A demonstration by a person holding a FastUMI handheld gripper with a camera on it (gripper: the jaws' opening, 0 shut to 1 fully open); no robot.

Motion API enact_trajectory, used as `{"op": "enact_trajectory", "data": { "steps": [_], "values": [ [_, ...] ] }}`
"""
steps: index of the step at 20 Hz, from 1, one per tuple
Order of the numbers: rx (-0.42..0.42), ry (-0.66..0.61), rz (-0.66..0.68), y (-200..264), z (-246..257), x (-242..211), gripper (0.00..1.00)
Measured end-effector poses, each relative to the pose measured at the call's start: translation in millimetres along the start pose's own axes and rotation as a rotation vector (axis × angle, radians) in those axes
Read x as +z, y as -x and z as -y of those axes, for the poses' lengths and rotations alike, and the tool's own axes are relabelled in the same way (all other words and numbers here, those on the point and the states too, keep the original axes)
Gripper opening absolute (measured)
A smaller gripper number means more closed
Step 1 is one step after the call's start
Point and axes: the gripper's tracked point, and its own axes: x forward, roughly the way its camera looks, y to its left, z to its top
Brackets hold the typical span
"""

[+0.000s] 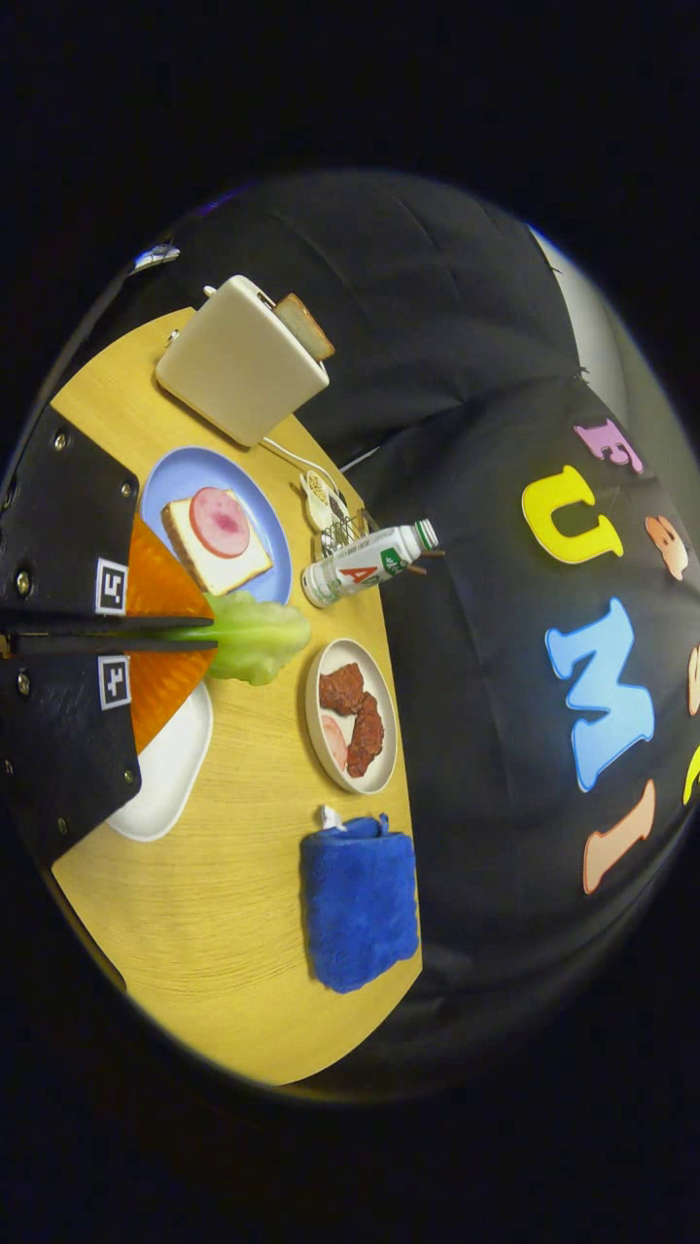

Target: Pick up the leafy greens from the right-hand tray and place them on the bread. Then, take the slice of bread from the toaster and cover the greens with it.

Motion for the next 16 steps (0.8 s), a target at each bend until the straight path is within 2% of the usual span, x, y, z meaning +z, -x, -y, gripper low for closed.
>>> {"op": "enact_trajectory", "data": {
  "steps": [7, 16],
  "values": [
    [0.09, 0.091, -0.049, -45.8, -68.7, -2.9, 0.01],
    [0.063, 0.137, -0.069, -89.5, -85.4, -14.7, 0.01]
  ]
}}
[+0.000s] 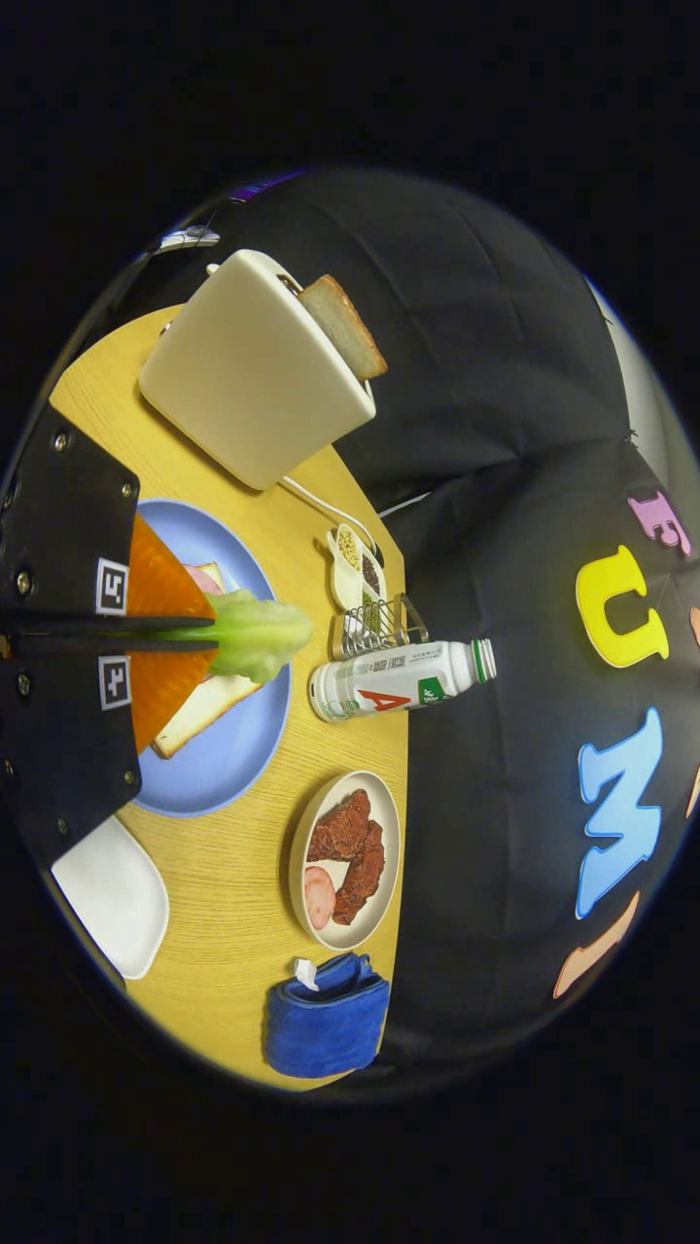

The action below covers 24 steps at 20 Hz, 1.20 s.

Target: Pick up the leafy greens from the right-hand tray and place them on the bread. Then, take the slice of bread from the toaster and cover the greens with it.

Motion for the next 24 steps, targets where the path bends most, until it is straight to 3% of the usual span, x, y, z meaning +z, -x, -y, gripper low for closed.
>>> {"op": "enact_trajectory", "data": {
  "steps": [5, 7, 9, 10, 11, 13, 15, 16, 17, 24],
  "values": [
    [0.006, 0.028, 0.037, -8.4, 0.0, 0.1, 0.01],
    [0.029, 0.025, 0.064, -10.3, -1.2, 1.1, 0.07],
    [0.03, 0.03, 0.097, -10.2, 0.9, 4.4, 0.34],
    [0.046, 0.034, 0.105, -6.1, -3.2, 6.2, 0.38],
    [0.05, 0.044, 0.123, -5.8, -3.9, 7.2, 0.49],
    [0.059, 0.069, 0.17, 1.3, -8.7, 12.1, 0.77],
    [0.056, 0.112, 0.225, 8.9, -12.5, 18.1, 0.82],
    [0.049, 0.133, 0.256, 12.1, -14.2, 24.6, 0.93],
    [0.04, 0.153, 0.284, 14.6, -14.3, 27.7, 0.98],
    [0.027, 0.149, 0.317, 18.3, -12.2, 31.2, 0.98]
  ]
}}
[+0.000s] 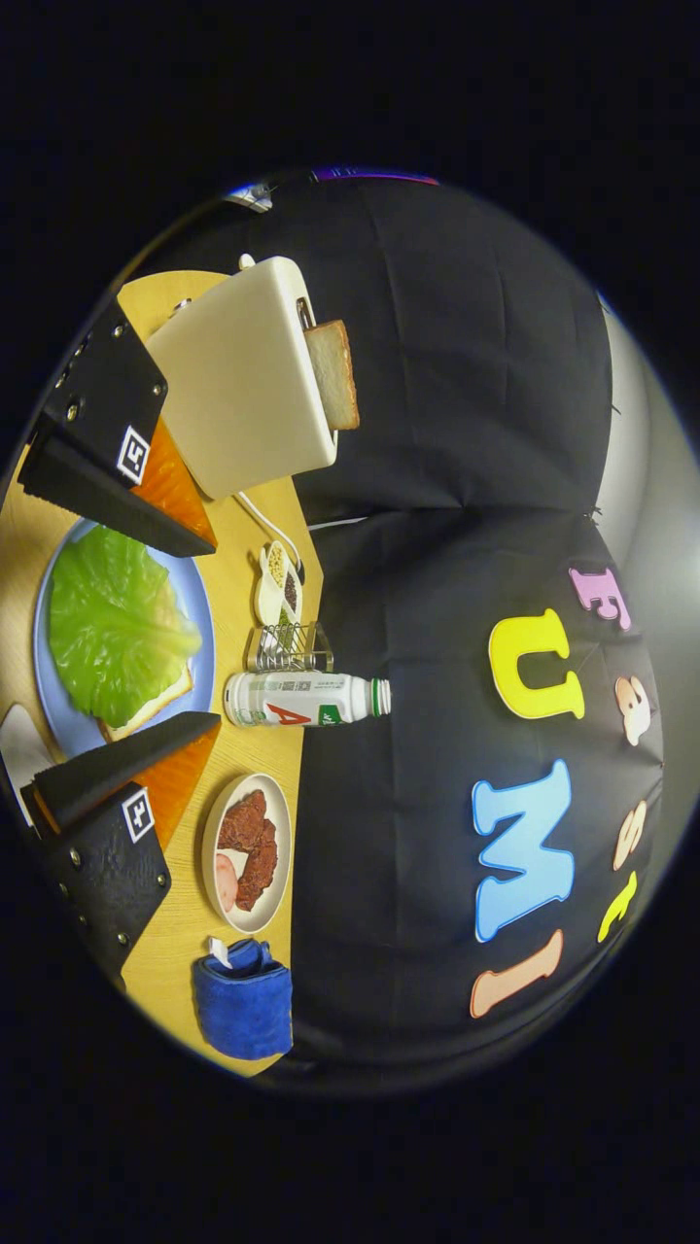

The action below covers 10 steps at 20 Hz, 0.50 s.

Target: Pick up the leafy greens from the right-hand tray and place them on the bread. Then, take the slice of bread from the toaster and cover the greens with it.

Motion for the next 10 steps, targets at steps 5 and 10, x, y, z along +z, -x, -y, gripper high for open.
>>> {"op": "enact_trajectory", "data": {
  "steps": [5, 10],
  "values": [
    [0.001, 0.005, 0.027, 4.9, -4.5, 9.6, 0.98],
    [0.076, -0.043, 0.086, 17.7, -44.8, 36.1, 0.98]
  ]
}}
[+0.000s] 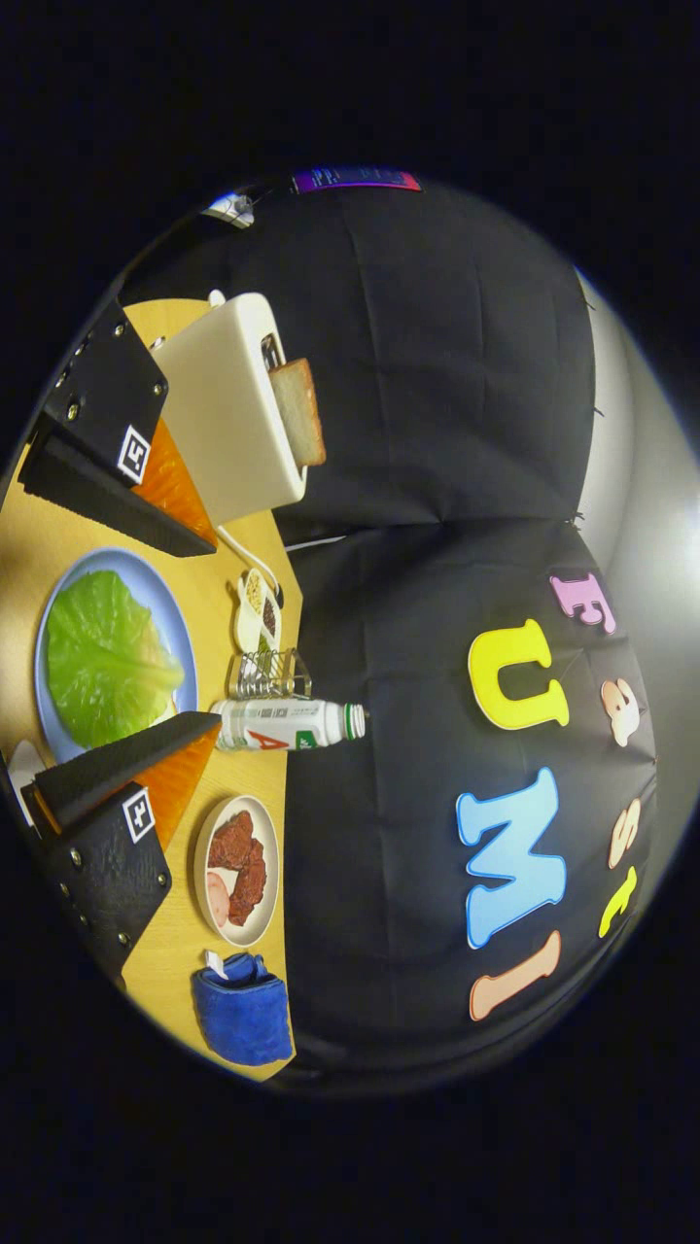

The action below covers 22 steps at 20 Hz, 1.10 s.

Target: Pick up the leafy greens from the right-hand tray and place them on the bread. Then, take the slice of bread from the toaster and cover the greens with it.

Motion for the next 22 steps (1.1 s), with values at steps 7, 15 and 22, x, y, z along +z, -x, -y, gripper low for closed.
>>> {"op": "enact_trajectory", "data": {
  "steps": [7, 15, 22],
  "values": [
    [0.129, 0.088, 0.165, 18.0, -104.3, 83.2, 0.98],
    [0.161, -0.029, 0.077, -15.0, -181.0, 69.3, 0.98],
    [0.073, -0.046, 0.004, -61.9, -183.3, 31.5, 0.98]
  ]
}}
